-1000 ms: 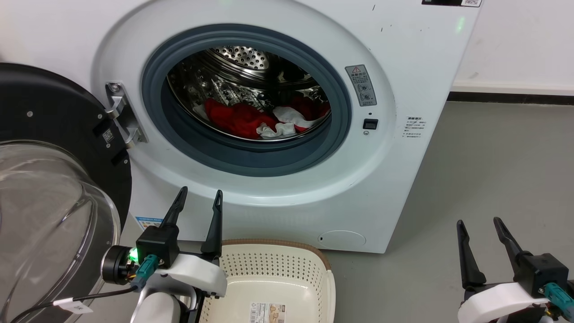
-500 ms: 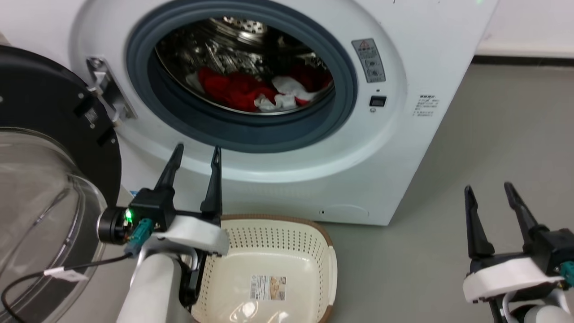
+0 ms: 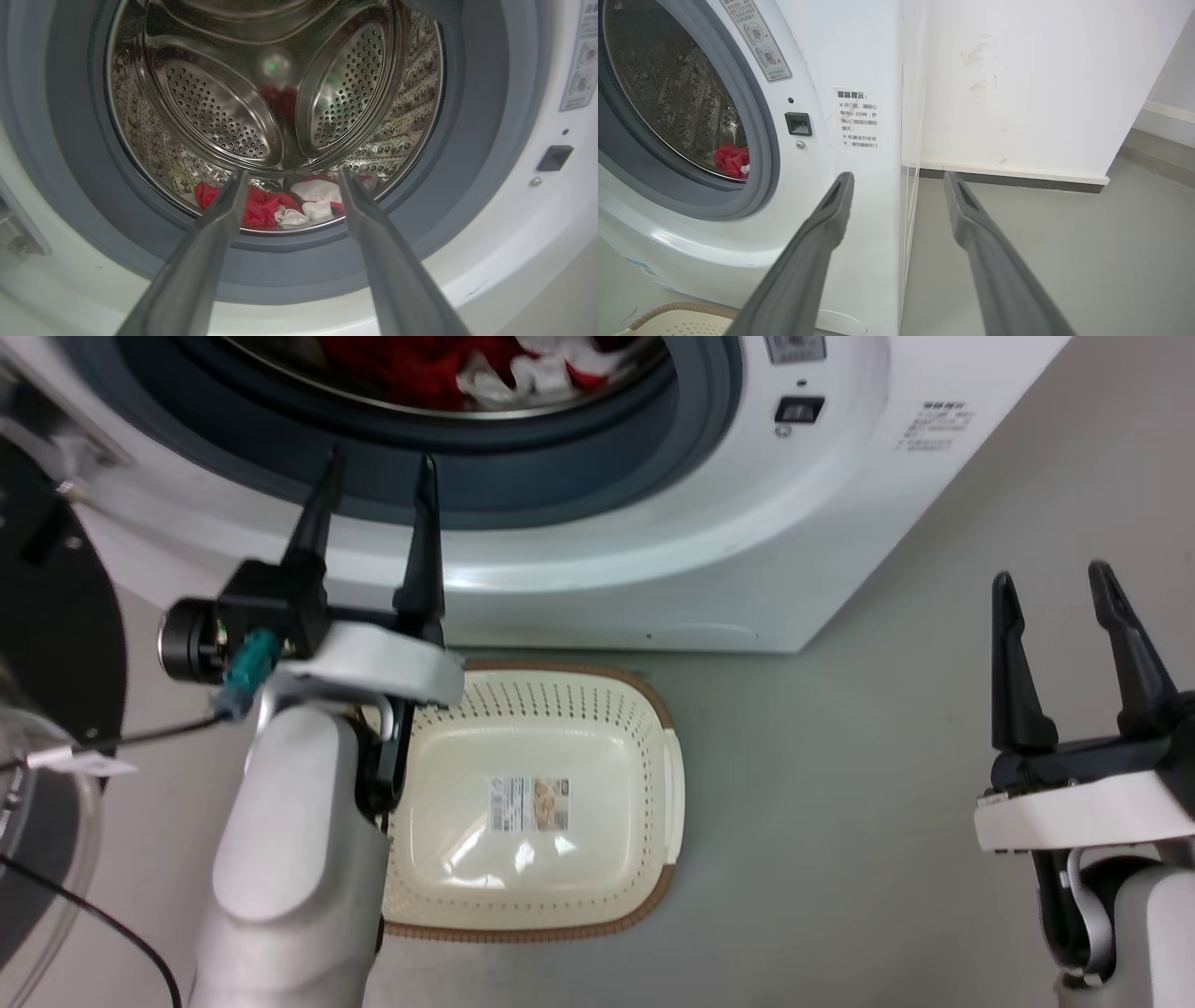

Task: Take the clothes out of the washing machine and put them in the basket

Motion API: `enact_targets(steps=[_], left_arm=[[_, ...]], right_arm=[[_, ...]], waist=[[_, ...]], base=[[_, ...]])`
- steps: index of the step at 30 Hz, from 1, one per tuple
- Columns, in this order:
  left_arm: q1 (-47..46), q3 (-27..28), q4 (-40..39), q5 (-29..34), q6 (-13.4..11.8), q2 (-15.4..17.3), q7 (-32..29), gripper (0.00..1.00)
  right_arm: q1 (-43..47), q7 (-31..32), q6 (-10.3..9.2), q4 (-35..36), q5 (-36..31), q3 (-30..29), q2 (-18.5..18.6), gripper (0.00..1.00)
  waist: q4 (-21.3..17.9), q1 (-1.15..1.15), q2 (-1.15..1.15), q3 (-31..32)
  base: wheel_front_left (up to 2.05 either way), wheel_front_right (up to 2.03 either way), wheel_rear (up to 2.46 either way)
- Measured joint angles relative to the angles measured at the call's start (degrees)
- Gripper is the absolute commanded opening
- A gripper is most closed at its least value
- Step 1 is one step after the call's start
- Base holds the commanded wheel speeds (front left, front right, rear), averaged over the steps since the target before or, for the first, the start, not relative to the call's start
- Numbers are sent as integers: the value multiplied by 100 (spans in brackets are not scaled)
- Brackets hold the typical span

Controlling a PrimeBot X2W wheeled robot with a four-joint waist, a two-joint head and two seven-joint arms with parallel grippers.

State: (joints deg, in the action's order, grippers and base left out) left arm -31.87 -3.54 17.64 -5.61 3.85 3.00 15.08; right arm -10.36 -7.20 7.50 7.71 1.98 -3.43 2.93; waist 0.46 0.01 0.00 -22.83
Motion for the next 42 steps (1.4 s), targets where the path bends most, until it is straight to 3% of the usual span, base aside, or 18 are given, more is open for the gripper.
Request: enact_targets(steps=[10,16,29,39,40,42], left_arm=[[-1840,47,1248,-111,187,142,0,100],[-3048,-57,2310,-231,278,252,-177,100],[-4890,-252,4345,-649,354,744,-1896,100],[-5460,-388,5015,-1195,355,949,-3285,100],[-5496,-409,5036,-1223,354,977,-3386,96],[-5547,-454,5069,-1290,354,1027,-3578,46]], right_arm=[[-481,-193,0,-75,153,147,1,100],[-534,-338,0,-249,266,278,1,100],[-676,-590,1,-708,648,879,0,100],[-731,-715,1,-1007,923,1260,1,100],[-732,-719,0,-1022,934,1272,1,100],[-734,-731,1,-1076,968,1298,1,100]], waist=[[-332,0,0,-1155],[-628,0,0,-1511],[-1245,0,0,-1729],[-1699,-1,0,-1801],[-1721,-1,0,-1810],[-1754,-1,0,-1825]], base=[[0,0,0],[0,0,0],[0,0,0],[0,0,0],[0,0,0],[0,0,0]])
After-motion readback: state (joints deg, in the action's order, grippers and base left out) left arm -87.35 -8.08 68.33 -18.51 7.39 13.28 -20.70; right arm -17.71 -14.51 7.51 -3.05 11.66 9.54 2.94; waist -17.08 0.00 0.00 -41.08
